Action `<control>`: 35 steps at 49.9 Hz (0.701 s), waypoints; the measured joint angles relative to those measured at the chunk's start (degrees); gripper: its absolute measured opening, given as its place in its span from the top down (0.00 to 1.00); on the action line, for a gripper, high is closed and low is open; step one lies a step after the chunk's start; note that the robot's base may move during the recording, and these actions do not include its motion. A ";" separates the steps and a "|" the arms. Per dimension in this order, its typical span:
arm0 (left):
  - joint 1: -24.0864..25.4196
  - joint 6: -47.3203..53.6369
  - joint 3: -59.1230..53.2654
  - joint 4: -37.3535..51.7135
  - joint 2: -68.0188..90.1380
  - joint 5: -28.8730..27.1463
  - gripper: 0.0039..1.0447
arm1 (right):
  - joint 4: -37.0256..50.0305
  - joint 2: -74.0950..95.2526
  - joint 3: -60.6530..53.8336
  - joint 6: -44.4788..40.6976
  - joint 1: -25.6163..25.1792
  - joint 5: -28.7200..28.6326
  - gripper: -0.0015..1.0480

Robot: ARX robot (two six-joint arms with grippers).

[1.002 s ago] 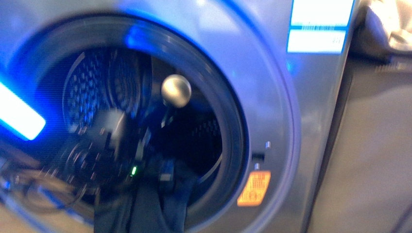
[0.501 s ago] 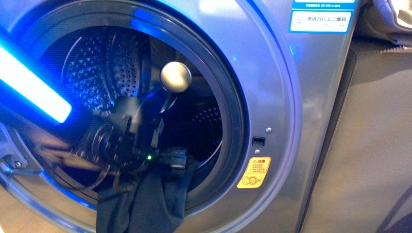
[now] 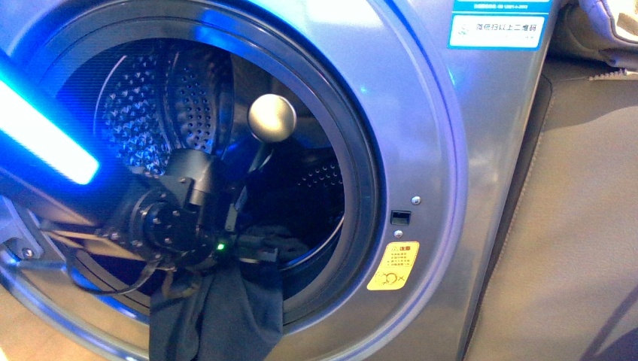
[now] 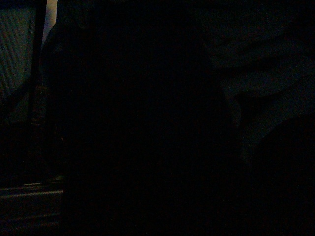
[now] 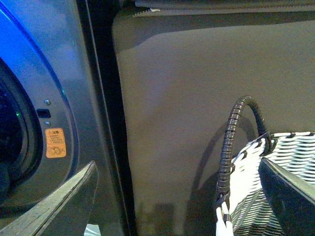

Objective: Collect clothes from washing machine

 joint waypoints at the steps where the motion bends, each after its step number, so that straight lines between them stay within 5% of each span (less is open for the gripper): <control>1: -0.07 -0.13 -0.35 0.26 -0.24 0.11 0.81 | 0.00 0.00 0.00 0.00 0.00 0.00 0.07; 35: -2.51 1.38 -26.43 11.23 -19.02 2.64 0.88 | 0.00 0.00 0.00 0.00 0.00 -0.02 0.07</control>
